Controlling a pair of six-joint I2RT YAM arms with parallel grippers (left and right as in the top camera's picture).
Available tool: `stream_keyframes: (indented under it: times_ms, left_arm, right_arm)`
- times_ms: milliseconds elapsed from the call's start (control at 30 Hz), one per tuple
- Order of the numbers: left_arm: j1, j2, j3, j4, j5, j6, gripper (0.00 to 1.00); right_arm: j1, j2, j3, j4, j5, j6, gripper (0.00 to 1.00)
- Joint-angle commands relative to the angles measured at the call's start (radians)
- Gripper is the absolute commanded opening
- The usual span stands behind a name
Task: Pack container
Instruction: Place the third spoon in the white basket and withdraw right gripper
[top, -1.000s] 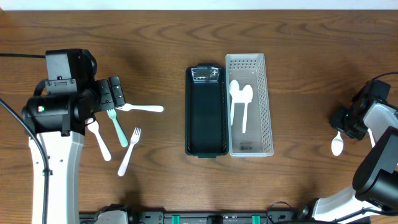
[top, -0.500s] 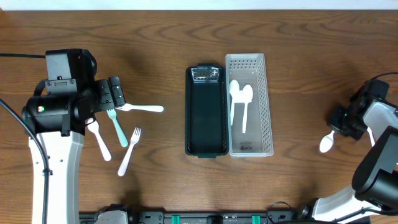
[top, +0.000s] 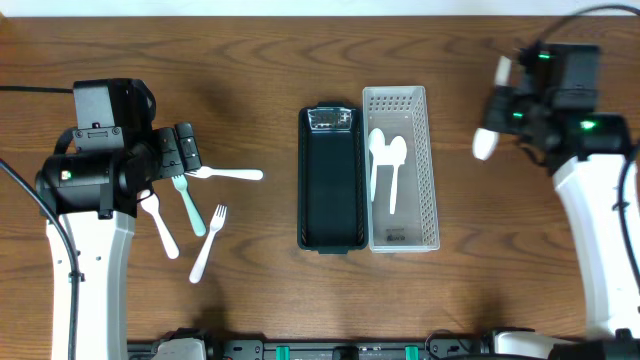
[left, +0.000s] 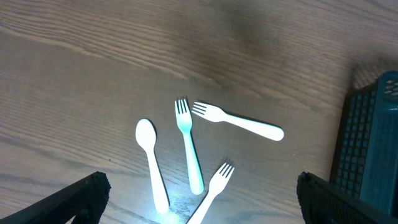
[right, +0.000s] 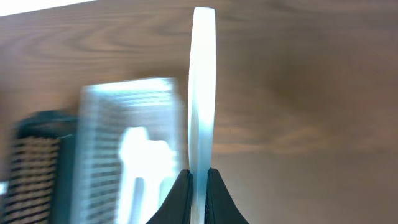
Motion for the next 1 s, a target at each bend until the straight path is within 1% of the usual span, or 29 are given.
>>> stream_keyframes:
  times_ms: [0,133,367,467,533,567,600,667,767,867,967]
  left_arm:
    - [0.004,0.004,0.013,-0.002,-0.008,0.002,0.98]
    - [0.004,0.004,0.013,-0.002,-0.008,0.002,0.98]
    - [0.004,0.004,0.013,-0.002,-0.007,0.002,0.98]
    - [0.004,0.004,0.013,-0.002,-0.008,0.002,0.98]
    - [0.004,0.004,0.013,-0.002,-0.008,0.002,0.98]
    - [0.004,0.004,0.013,-0.002,-0.008,0.002,0.98]
    - [0.004,0.004,0.013,-0.002,-0.008,0.002,0.98]
    - [0.004,0.004,0.013,-0.002,-0.008,0.002,0.98]
    - [0.004,0.004,0.013,-0.002,-0.007,0.002,0.98]
    - [0.004,0.004,0.013,-0.002,-0.008,0.002,0.98]
    - [0.004,0.004,0.013,-0.002,-0.008,0.002,0.98]
  right_arm:
    - [0.105,0.053,-0.013,-0.003,0.018,0.087,0.01]
    - [0.206,0.155,-0.013,0.0,0.056,0.12,0.01]
    - [0.286,0.387,-0.013,0.0,0.055,0.106,0.02]
    - [0.299,0.441,-0.013,0.0,0.055,0.099,0.07]
    - [0.3,0.449,-0.013,0.0,0.055,0.092,0.13]
    - [0.3,0.447,-0.012,0.0,0.055,0.088,0.19]
    - [0.299,0.439,-0.009,-0.001,0.055,0.082,0.27]
    - [0.294,0.416,0.002,-0.01,0.056,0.055,0.4]
    - [0.273,0.357,0.037,-0.056,0.072,0.0,0.5]
    - [0.228,0.267,0.087,-0.123,0.154,-0.005,0.53]
    - [0.143,0.166,0.119,-0.17,0.264,-0.014,0.68]
